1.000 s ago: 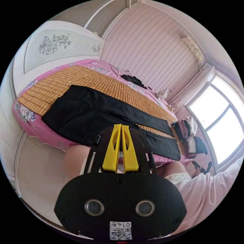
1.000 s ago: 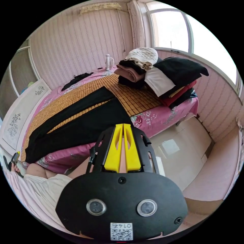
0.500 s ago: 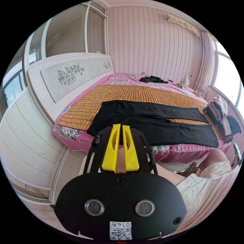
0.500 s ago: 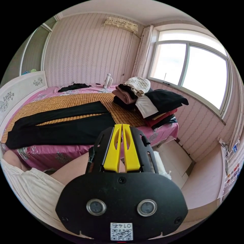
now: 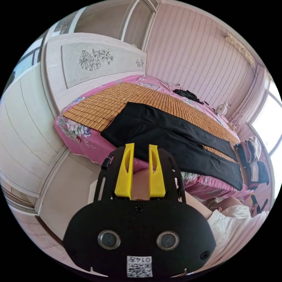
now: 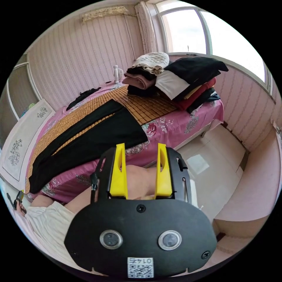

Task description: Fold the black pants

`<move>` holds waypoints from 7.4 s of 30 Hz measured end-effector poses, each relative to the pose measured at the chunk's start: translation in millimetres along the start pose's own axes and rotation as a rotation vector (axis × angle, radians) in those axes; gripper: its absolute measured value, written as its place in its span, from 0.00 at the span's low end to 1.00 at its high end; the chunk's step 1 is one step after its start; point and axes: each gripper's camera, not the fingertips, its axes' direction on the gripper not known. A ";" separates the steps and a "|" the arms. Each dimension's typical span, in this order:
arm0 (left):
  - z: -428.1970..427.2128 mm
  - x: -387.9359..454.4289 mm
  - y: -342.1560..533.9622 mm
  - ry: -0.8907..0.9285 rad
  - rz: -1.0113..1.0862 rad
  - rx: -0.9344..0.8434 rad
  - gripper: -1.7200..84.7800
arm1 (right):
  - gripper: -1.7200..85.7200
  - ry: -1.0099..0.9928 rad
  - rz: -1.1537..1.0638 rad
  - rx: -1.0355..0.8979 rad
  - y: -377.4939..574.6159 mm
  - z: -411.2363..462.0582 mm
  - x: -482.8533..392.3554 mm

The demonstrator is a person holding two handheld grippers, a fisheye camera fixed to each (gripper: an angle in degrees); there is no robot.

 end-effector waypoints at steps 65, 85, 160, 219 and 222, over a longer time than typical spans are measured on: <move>140.6 -60.6 -211.8 0.235 -0.068 -0.143 0.05 | 0.04 -0.163 -0.473 -0.064 -353.4 112.1 -183.1; 350.5 161.0 -221.5 -0.180 0.311 -0.432 0.03 | 0.02 0.129 -0.561 -0.370 -320.5 329.4 -292.1; 357.3 494.2 -34.0 0.480 0.931 -0.348 0.02 | 0.03 -0.110 -0.207 -0.167 -238.1 408.6 -39.4; 223.5 -159.4 -245.6 0.115 0.264 -0.400 0.01 | 0.05 -1.212 -1.667 -0.837 125.1 670.2 -714.4; 239.6 -155.9 -248.6 0.071 0.234 -0.482 0.01 | 0.06 -1.063 -1.702 -0.753 128.7 666.5 -720.0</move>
